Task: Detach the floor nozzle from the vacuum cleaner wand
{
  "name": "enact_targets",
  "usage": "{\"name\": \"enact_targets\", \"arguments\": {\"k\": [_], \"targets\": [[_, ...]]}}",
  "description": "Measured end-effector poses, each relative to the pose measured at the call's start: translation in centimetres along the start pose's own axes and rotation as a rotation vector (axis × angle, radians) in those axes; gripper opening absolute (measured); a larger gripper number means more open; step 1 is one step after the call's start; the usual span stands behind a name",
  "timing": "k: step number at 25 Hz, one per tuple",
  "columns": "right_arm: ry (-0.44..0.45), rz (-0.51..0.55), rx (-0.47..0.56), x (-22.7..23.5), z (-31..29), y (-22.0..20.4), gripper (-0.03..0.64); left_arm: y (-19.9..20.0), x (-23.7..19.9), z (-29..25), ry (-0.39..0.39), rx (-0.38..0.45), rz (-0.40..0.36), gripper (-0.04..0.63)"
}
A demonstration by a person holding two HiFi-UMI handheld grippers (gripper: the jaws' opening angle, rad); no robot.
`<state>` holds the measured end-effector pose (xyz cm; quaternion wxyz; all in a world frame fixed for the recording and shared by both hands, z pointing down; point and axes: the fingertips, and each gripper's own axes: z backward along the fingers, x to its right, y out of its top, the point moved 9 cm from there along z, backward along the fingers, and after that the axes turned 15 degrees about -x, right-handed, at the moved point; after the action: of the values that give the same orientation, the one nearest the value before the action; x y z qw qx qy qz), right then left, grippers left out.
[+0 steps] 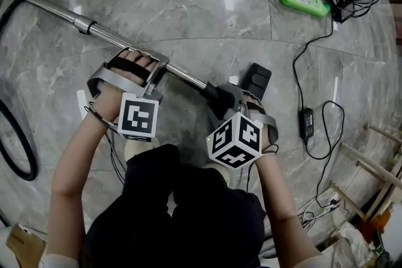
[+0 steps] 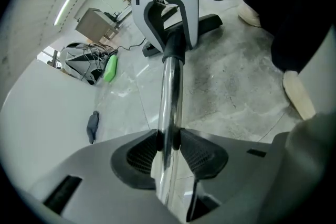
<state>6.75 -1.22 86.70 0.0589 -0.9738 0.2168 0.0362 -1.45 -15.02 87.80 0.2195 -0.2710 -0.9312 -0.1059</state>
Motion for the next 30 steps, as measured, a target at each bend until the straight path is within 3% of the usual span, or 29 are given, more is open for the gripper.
{"name": "enact_targets", "arguments": {"k": [3,9,12,15,20,22,24,27,29,30], "targets": [[0.009,-0.016,0.011,0.7,0.5,-0.4,0.189,-0.6,-0.8,0.2,0.003,0.003,0.025,0.143],[-0.050,-0.107,-0.072,3.7,1.7,-5.4,0.187,-7.3,-2.8,-1.4,0.016,-0.191,0.078,0.143],[-0.051,-0.111,-0.087,4.1,1.2,-5.6,0.187,-8.2,-2.7,-1.8,0.027,-0.199,0.074,0.144],[-0.065,-0.094,-0.079,4.2,0.4,-5.2,0.187,-7.8,-2.0,-2.5,-0.053,-0.176,0.144,0.151],[-0.105,-0.107,0.020,4.1,0.6,-5.1,0.223,-7.8,-1.5,-1.2,-0.237,0.038,0.423,0.227],[-0.068,-0.179,0.086,4.6,1.1,-5.2,0.242,-8.1,-1.6,-0.4,-0.307,0.144,0.565,0.236],[-0.031,-0.285,0.191,5.4,2.2,-5.3,0.242,-8.6,-2.1,0.7,-0.346,0.281,0.753,0.236],[-0.019,-0.455,0.406,6.6,4.3,-5.8,0.241,-9.6,-2.7,2.3,-0.322,0.457,1.021,0.235],[-0.019,-0.545,0.568,7.1,5.7,-6.1,0.241,-10.3,-2.6,3.2,-0.260,0.528,1.159,0.221],[-0.020,-0.596,0.648,7.3,6.3,-6.3,0.236,-10.6,-2.5,3.6,-0.212,0.546,1.214,0.181]]}}
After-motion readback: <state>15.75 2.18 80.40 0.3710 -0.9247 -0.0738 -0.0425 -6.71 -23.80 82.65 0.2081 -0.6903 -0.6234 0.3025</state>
